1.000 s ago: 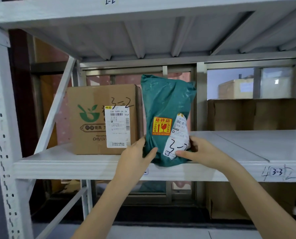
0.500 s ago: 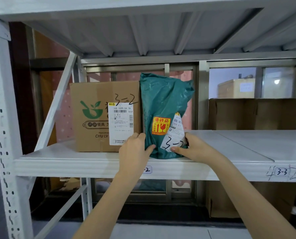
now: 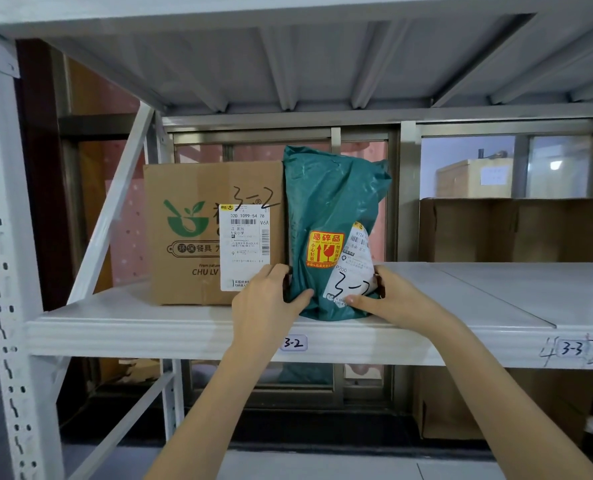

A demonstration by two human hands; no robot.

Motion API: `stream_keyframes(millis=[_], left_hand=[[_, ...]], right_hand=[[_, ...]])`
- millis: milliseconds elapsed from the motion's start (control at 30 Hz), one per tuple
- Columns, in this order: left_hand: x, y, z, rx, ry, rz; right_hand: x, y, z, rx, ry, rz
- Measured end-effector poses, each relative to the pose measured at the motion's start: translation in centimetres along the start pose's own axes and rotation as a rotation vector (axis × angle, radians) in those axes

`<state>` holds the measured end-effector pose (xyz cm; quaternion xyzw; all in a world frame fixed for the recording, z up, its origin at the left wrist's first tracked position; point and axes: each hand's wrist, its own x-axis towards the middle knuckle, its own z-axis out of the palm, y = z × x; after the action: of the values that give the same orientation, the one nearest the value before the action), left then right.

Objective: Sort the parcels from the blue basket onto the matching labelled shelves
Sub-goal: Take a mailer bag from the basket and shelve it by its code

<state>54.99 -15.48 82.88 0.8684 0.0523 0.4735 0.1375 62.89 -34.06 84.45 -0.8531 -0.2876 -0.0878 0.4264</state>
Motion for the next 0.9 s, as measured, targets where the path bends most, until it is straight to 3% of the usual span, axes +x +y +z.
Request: stream_keyframes(millis=[500, 667, 800, 900], left_hand=[[-0.1, -0.1, -0.5, -0.010, 0.041, -0.014], [0.0, -0.8, -1.6, -0.030, 0.108, -0.012], [-1.0, -1.7, -2.6, -0.046, 0.129, 0.058], [-1.9, -3.5, -4.3, -0.042, 0.191, 0.124]], right_hand=[[-1.4, -1.7, -0.3, 0.013, 0.043, 0.015], [-5.1, -3.9, -1.4, -0.438, 0.134, 0.070], [-7.5, -7.3, -0.1, -0.581, 0.265, -0.087], [-8.0, -9.7, 3.0, -0.495, 0.217, -0.309]])
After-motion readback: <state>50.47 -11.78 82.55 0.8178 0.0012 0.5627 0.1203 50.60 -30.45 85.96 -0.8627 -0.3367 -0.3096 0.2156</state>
